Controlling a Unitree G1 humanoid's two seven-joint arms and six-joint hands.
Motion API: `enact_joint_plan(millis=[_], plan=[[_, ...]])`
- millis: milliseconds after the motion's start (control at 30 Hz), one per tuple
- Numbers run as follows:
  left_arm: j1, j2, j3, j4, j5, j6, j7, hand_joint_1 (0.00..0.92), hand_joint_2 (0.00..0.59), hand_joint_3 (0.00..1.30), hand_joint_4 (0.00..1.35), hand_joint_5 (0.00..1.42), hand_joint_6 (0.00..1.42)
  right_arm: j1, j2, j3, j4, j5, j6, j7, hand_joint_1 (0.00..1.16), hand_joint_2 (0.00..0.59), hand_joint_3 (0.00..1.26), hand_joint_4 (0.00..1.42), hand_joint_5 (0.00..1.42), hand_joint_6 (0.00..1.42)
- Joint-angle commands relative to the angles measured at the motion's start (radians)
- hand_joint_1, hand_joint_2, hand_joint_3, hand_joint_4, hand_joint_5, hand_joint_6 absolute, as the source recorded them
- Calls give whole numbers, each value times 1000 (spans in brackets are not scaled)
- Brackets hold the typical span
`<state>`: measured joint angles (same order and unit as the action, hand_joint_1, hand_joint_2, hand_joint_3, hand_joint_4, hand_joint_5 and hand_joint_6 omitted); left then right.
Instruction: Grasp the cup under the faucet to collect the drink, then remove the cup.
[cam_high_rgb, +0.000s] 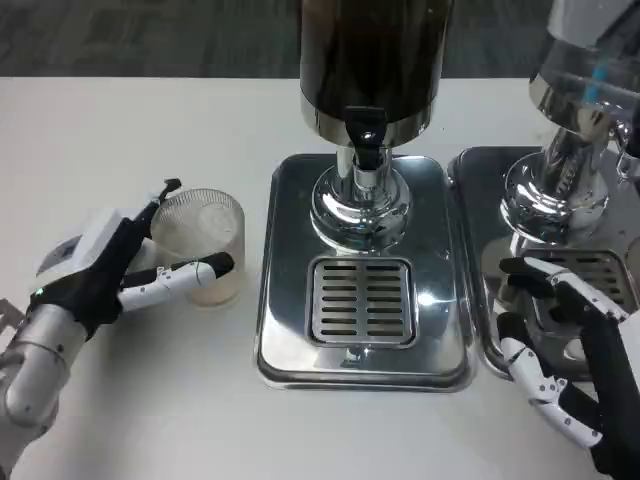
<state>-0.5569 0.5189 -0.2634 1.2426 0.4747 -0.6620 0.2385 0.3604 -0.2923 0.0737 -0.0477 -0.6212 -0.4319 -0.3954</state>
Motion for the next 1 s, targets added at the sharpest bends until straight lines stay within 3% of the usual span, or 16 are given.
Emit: enact_joint_plan(millis=[33, 500, 533, 633, 800, 1000], plan=[[-20, -12, -22, 6, 30, 18, 30, 169, 31, 120, 177, 313, 265, 8, -3, -8, -17, 10, -8, 7, 278, 429, 339, 361, 355, 468], [-20, -41, -33, 3, 53, 60, 117, 231, 54, 184, 256, 421, 359, 16, 0, -17, -24, 24, -6, 14, 293, 422, 339, 361, 356, 469], [-19, -43, -32, 2, 53, 62, 127, 232, 55, 199, 274, 446, 403, 16, 0, -17, -24, 26, -6, 15, 294, 421, 339, 361, 356, 469], [-16, -49, -33, 1, 55, 66, 151, 240, 67, 241, 342, 569, 719, 17, 3, -19, -25, 26, -5, 17, 296, 421, 339, 361, 356, 469], [-10, -61, -51, -6, 82, 52, 237, 287, 112, 424, 564, 846, 1161, 19, 3, -23, -31, 18, -2, 15, 324, 423, 339, 361, 356, 469], [4, -70, -66, -9, 107, 37, 320, 289, 141, 518, 682, 955, 1284, 25, 4, -27, -37, 20, 0, 18, 329, 423, 344, 365, 356, 469]])
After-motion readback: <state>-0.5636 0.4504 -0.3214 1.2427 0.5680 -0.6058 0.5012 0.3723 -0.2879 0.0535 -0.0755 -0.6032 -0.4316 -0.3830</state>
